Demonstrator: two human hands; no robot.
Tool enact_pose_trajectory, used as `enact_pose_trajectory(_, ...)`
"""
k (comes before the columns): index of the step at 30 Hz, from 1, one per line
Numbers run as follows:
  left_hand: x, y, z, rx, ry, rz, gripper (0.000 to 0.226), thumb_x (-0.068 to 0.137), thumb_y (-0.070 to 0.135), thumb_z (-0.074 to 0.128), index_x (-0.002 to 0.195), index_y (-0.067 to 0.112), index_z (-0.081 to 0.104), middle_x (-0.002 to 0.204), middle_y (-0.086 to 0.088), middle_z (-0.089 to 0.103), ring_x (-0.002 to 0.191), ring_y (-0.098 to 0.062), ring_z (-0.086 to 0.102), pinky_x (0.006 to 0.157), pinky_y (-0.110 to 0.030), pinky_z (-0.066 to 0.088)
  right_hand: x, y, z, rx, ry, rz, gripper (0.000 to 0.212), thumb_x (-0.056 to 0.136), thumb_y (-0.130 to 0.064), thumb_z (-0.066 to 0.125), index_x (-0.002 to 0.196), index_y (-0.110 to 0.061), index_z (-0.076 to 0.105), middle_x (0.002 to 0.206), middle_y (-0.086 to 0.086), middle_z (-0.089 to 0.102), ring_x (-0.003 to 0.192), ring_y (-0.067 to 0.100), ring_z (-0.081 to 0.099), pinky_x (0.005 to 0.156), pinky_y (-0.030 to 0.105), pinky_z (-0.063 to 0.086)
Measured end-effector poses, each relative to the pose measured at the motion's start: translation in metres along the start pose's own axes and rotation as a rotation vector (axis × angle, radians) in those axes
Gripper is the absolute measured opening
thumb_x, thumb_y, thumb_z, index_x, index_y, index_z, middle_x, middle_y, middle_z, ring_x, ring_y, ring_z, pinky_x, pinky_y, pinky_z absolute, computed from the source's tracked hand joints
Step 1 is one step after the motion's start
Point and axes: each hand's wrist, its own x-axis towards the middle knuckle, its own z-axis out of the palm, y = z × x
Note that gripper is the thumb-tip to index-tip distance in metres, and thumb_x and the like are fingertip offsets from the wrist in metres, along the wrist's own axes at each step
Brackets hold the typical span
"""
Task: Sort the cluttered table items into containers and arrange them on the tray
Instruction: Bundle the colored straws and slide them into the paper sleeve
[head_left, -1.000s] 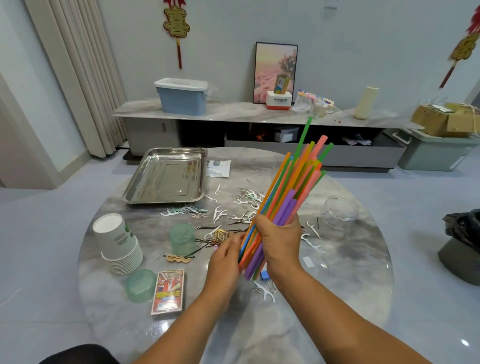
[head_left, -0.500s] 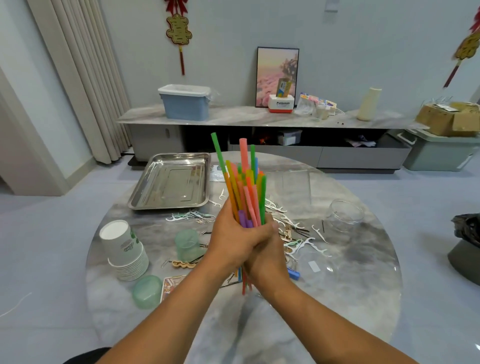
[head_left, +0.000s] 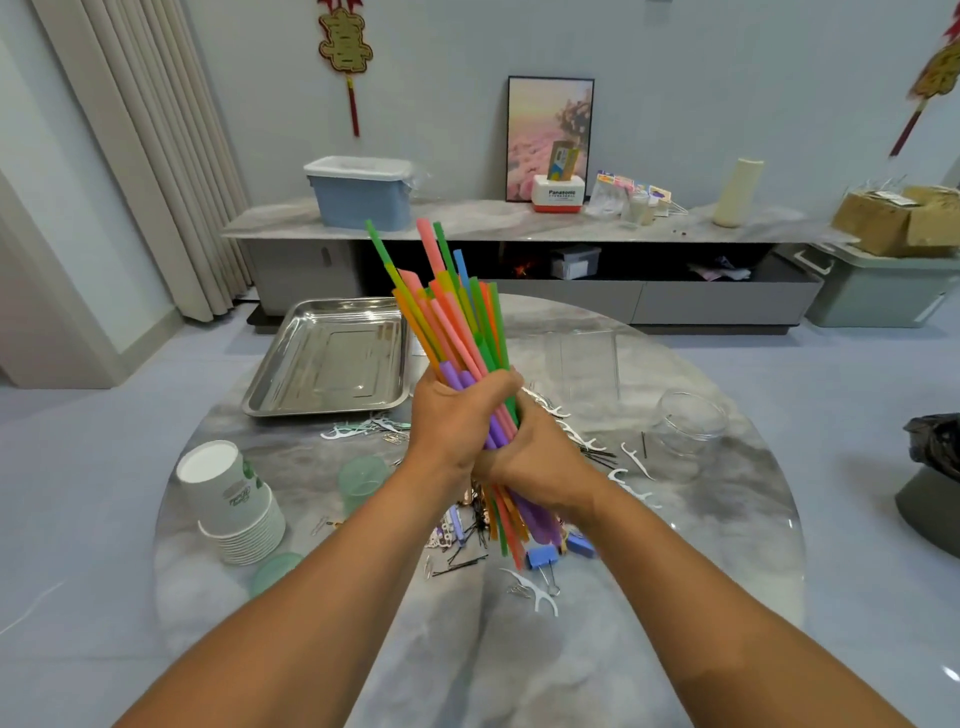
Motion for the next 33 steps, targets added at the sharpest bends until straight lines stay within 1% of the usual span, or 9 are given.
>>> enact_pose_trajectory(3,0.007,-0.001,0.006,0.010,-0.073,-0.015,0.030,0.069,0.024,0.082,0.095,0.012,0.070,0.079,-0.006,0.072,0.077,-0.022,0.074,0.067,-0.029,0.059,0.007,0.005,-0.007,-0.009,-0.022,0.001,0.048,0.070,-0.002,0.075,0.113,-0.020,0.065,0.089,0.015,0.071,0.082,0.029,0.073,0.074,0.047,0.063)
enact_pose_trajectory(7,0.028,-0.001,0.012,0.080,-0.229,-0.042,0.056,0.067,0.034,0.086,0.116,0.016,0.066,0.098,-0.002,0.076,0.093,-0.019,0.074,0.075,-0.025,0.059,0.023,0.020,-0.014,-0.031,0.098,0.032,0.050,0.074,-0.012,0.079,0.117,-0.030,0.064,0.095,0.007,0.075,0.088,0.026,0.075,0.079,0.046,0.063)
enact_pose_trajectory(10,0.050,-0.005,0.008,0.117,-0.415,-0.098,0.078,0.076,0.062,0.075,0.141,0.026,0.052,0.132,0.008,0.066,0.120,-0.008,0.063,0.095,-0.024,0.053,0.049,0.024,-0.037,-0.063,0.259,0.085,0.043,0.065,-0.021,0.078,0.103,-0.033,0.063,0.075,-0.008,0.069,0.065,0.016,0.068,0.060,0.034,0.060)
enact_pose_trajectory(12,0.068,-0.015,0.001,0.306,-0.337,-0.143,0.080,0.085,0.072,0.060,0.150,0.027,0.045,0.144,0.008,0.056,0.132,-0.009,0.053,0.111,-0.035,0.042,0.069,0.021,-0.052,-0.124,0.364,0.115,0.038,0.056,-0.029,0.075,0.090,-0.028,0.059,0.061,-0.010,0.055,0.051,0.010,0.055,0.050,0.029,0.052)
enact_pose_trajectory(15,0.114,-0.048,-0.021,0.801,-0.121,-0.075,0.047,0.099,0.034,0.061,0.144,0.019,0.053,0.134,-0.001,0.063,0.119,-0.015,0.060,0.106,-0.038,0.047,0.103,0.021,-0.066,-0.216,0.431,0.169,0.042,0.048,-0.038,0.071,0.085,-0.023,0.057,0.064,-0.004,0.053,0.047,0.010,0.051,0.045,0.025,0.048)
enact_pose_trajectory(19,0.170,-0.082,-0.037,1.204,-0.145,0.030,0.041,0.099,0.017,0.054,0.140,0.020,0.057,0.136,-0.004,0.064,0.123,-0.024,0.059,0.102,-0.036,0.048,0.132,0.027,-0.074,-0.280,0.424,0.199,0.035,0.052,-0.035,0.072,0.082,-0.023,0.057,0.063,-0.003,0.054,0.041,0.004,0.049,0.041,0.018,0.041)
enact_pose_trajectory(23,0.237,-0.101,-0.023,1.417,-0.103,0.103,0.037,0.095,0.020,0.055,0.132,0.017,0.059,0.131,-0.010,0.061,0.119,-0.033,0.057,0.093,-0.040,0.048,0.164,0.042,-0.077,-0.326,0.407,0.216,0.033,0.058,-0.032,0.075,0.085,-0.023,0.059,0.065,-0.002,0.059,0.049,0.012,0.054,0.043,0.023,0.043)
enact_pose_trajectory(30,0.318,-0.142,0.015,1.553,-0.011,-0.084,0.055,0.097,0.035,0.058,0.140,0.005,0.043,0.142,-0.017,0.048,0.132,-0.033,0.045,0.102,-0.040,0.044,0.195,0.064,-0.083,-0.306,0.408,0.235,0.044,0.047,-0.043,0.066,0.087,-0.027,0.056,0.069,-0.004,0.062,0.055,0.013,0.057,0.044,0.020,0.040)
enact_pose_trajectory(33,0.335,-0.155,0.018,1.641,-0.017,-0.137,0.059,0.096,0.025,0.059,0.144,-0.001,0.037,0.142,-0.018,0.050,0.132,-0.033,0.049,0.099,-0.039,0.049,0.203,0.077,-0.086,-0.311,0.403,0.229,0.042,0.050,-0.042,0.069,0.087,-0.029,0.056,0.069,-0.006,0.059,0.054,0.009,0.056,0.045,0.019,0.040)
